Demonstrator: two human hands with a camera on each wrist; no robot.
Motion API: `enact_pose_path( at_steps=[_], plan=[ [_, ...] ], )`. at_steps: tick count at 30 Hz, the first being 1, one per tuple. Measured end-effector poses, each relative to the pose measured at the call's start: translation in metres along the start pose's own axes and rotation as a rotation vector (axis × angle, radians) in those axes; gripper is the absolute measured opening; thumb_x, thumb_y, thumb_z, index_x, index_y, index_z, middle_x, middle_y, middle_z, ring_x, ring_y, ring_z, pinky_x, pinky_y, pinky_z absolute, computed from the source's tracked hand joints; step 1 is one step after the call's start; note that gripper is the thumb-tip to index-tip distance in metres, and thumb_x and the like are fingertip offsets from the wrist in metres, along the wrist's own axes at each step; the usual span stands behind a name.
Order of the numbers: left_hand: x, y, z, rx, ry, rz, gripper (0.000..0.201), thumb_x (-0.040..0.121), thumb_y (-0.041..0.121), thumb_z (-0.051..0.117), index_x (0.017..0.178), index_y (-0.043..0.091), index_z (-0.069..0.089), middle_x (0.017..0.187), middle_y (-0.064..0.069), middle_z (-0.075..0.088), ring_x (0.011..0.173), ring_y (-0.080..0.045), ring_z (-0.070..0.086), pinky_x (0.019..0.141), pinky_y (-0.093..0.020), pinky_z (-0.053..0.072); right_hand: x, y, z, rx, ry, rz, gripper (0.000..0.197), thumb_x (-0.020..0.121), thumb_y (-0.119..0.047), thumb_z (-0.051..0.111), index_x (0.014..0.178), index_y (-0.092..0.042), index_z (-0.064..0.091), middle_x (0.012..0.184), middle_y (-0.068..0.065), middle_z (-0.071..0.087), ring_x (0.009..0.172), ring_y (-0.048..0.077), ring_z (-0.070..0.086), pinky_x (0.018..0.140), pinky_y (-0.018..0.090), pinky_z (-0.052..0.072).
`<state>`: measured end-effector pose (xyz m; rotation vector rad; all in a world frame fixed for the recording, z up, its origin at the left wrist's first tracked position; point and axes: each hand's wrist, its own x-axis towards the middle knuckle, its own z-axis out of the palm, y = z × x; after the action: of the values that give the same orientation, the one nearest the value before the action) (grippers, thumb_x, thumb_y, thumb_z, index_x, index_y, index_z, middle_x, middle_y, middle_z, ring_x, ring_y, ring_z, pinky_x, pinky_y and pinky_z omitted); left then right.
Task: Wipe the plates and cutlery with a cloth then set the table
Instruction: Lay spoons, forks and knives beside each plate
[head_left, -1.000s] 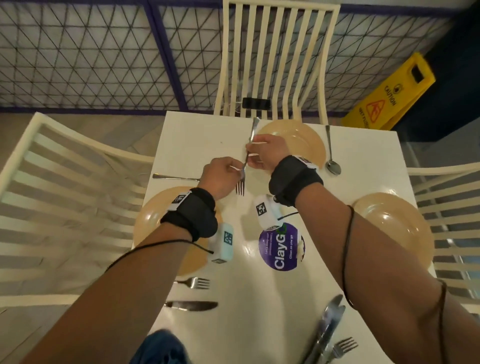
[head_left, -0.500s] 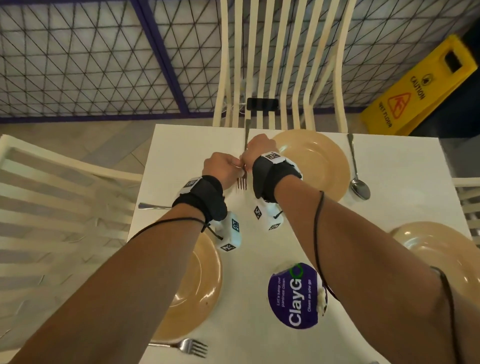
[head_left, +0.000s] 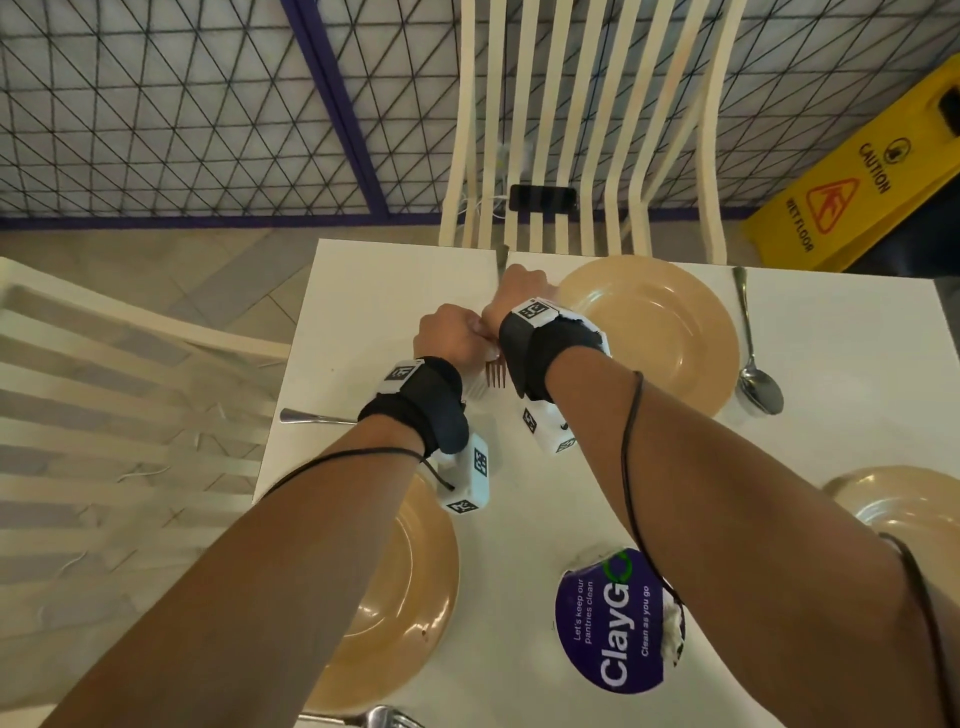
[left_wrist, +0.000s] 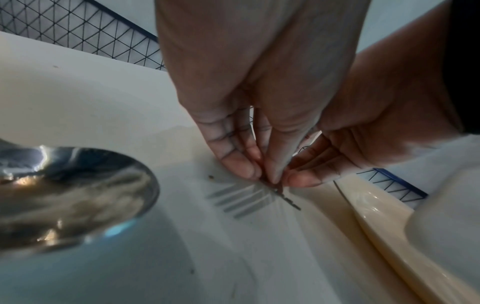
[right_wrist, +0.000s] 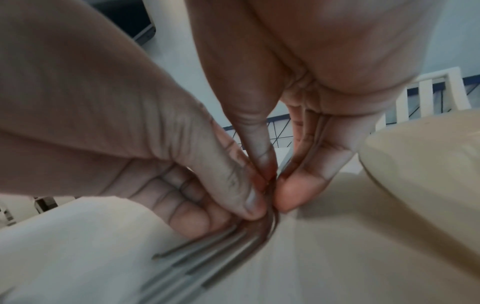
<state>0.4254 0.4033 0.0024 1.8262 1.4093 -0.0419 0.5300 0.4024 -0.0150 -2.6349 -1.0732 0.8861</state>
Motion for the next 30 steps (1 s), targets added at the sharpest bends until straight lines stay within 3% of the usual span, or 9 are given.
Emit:
enact_pose_path(
  at_steps=[3,10,17,22,24,25,27,30],
  plan=[
    [-0.001,-0.001,0.0,0.022,0.006,0.018,0.014,0.091,0.009,0.059,0.078,0.015,0.06,0.084,-0.006,0.059,0.079,-0.025,0.053,0.076,-0.034,0.045,0.003,-0.001,0.003,-0.038,0.03,0.0,0.049,0.09,-0.028,0.067,0.131,-0.007,0.05,0.129,0.014,0.055,0.119,0.035,0.057,0.095,0.04,0.048],
    [0.002,-0.006,0.003,0.001,0.004,0.017,0.007,0.09,0.014,0.064,0.089,0.012,0.07,0.087,-0.005,0.061,0.08,-0.024,0.055,0.078,-0.032,0.046,0.004,0.001,0.006,-0.061,0.035,-0.004,0.048,0.09,-0.028,0.067,0.129,-0.007,0.05,0.128,0.014,0.057,0.117,0.034,0.058,0.094,0.039,0.049],
    [0.007,-0.009,0.006,0.019,0.01,0.035,0.015,0.092,0.016,0.062,0.096,0.009,0.075,0.089,-0.005,0.065,0.082,-0.023,0.057,0.078,-0.032,0.047,0.006,0.003,0.008,-0.099,0.031,-0.003,0.045,0.092,-0.026,0.064,0.129,-0.007,0.05,0.129,0.015,0.055,0.119,0.034,0.057,0.093,0.038,0.049],
    [0.0,-0.009,0.001,-0.047,0.075,0.046,0.012,0.087,0.02,0.068,0.091,0.021,0.079,0.096,0.0,0.075,0.09,-0.023,0.068,0.093,-0.032,0.055,-0.007,0.007,-0.01,-0.097,0.057,-0.048,0.041,0.093,-0.025,0.062,0.129,-0.01,0.051,0.129,0.015,0.055,0.118,0.036,0.057,0.085,0.037,0.047],
    [-0.008,-0.008,-0.008,-0.076,0.123,0.099,0.011,0.085,0.023,0.07,0.092,0.025,0.078,0.1,0.002,0.075,0.096,-0.021,0.068,0.095,-0.029,0.053,-0.025,0.011,-0.029,-0.044,0.1,-0.11,0.037,0.091,-0.029,0.062,0.124,-0.012,0.056,0.125,0.013,0.059,0.112,0.035,0.061,0.082,0.033,0.048],
    [-0.015,-0.007,-0.013,-0.085,0.143,0.144,0.012,0.085,0.024,0.069,0.093,0.027,0.078,0.101,0.003,0.075,0.096,-0.019,0.069,0.095,-0.029,0.052,-0.038,0.014,-0.039,0.001,0.115,-0.134,0.036,0.091,-0.031,0.061,0.122,-0.013,0.058,0.125,0.011,0.06,0.11,0.034,0.063,0.086,0.034,0.051],
    [-0.038,-0.003,-0.019,-0.12,0.174,0.248,0.015,0.086,0.027,0.066,0.096,0.027,0.078,0.095,0.007,0.075,0.093,-0.015,0.069,0.093,-0.027,0.052,-0.069,0.025,-0.056,0.118,0.138,-0.175,0.034,0.092,-0.034,0.06,0.121,-0.016,0.06,0.127,0.007,0.061,0.106,0.03,0.066,0.093,0.041,0.053],
    [-0.094,0.006,-0.013,-0.191,0.14,0.382,0.018,0.087,0.029,0.065,0.1,0.025,0.077,0.088,0.011,0.073,0.085,-0.01,0.069,0.087,-0.024,0.053,-0.123,0.056,-0.073,0.283,0.172,-0.178,0.028,0.089,-0.042,0.063,0.111,-0.025,0.062,0.114,0.001,0.067,0.099,0.027,0.068,0.09,0.045,0.055]
  ],
)
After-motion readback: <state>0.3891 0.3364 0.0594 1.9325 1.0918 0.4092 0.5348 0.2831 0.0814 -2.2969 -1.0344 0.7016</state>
